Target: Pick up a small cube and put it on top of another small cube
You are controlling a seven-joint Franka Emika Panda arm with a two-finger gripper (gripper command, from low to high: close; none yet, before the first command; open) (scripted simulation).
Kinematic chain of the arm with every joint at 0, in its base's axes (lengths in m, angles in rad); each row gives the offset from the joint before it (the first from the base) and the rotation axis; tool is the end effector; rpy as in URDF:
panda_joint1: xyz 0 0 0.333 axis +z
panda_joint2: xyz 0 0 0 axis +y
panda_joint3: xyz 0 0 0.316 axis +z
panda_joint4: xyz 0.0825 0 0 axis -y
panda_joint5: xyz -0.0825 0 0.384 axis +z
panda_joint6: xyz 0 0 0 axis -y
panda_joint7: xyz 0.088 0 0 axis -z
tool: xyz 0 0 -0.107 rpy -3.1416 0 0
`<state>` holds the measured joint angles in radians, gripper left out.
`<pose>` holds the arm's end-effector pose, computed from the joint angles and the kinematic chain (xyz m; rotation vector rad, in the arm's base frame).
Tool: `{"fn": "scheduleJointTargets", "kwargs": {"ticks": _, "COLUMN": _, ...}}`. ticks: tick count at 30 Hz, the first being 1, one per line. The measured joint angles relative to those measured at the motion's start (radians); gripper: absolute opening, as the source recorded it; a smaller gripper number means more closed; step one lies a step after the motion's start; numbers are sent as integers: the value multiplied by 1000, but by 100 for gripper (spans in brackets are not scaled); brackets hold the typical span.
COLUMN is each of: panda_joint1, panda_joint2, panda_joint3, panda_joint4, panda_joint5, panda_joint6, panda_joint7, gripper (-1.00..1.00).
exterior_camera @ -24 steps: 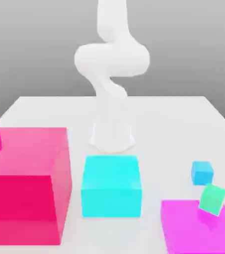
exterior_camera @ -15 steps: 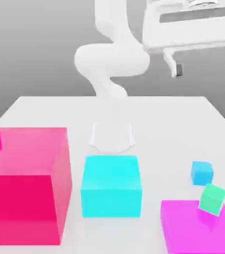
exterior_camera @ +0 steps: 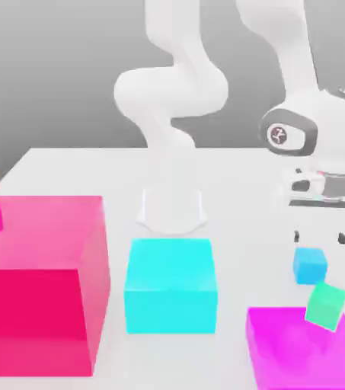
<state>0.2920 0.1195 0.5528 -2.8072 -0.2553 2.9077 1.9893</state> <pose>0.2271 0.2918 0.1780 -2.8231 1.3627 0.0036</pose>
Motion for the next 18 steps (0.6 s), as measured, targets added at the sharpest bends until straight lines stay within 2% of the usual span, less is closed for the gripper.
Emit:
{"fn": "scheduleJointTargets", "kwargs": {"ticks": 5, "panda_joint1": 210, "panda_joint2": 146, "panda_joint3": -273, "panda_joint4": 41, "panda_joint5": -274, "panda_joint6": 98, "panda_joint7": 208, "gripper": 0}}
{"fn": "scheduleJointTargets", "kwargs": {"ticks": 6, "panda_joint1": 241, "panda_joint2": 164, "panda_joint3": -311, "panda_joint4": 46, "panda_joint5": -303, "panda_joint6": 111, "panda_joint7": 229, "gripper": -100}}
{"fn": "scheduleJointTargets", "kwargs": {"ticks": 13, "panda_joint1": 243, "panda_joint2": 163, "panda_joint3": -313, "panda_joint4": 46, "panda_joint5": -302, "panda_joint6": 114, "panda_joint7": 229, "gripper": -100}}
{"fn": "scheduleJointTargets", "kwargs": {"ticks": 15, "panda_joint1": 181, "panda_joint2": 121, "panda_joint3": -234, "panda_joint4": 33, "panda_joint5": -227, "panda_joint6": 84, "panda_joint7": 172, "gripper": -100}}
{"fn": "scheduleJointTargets", "kwargs": {"ticks": 18, "panda_joint1": 96, "panda_joint2": 36, "panda_joint3": -106, "panda_joint4": 7, "panda_joint5": -50, "panda_joint6": 31, "panda_joint7": 40, "gripper": -100}}
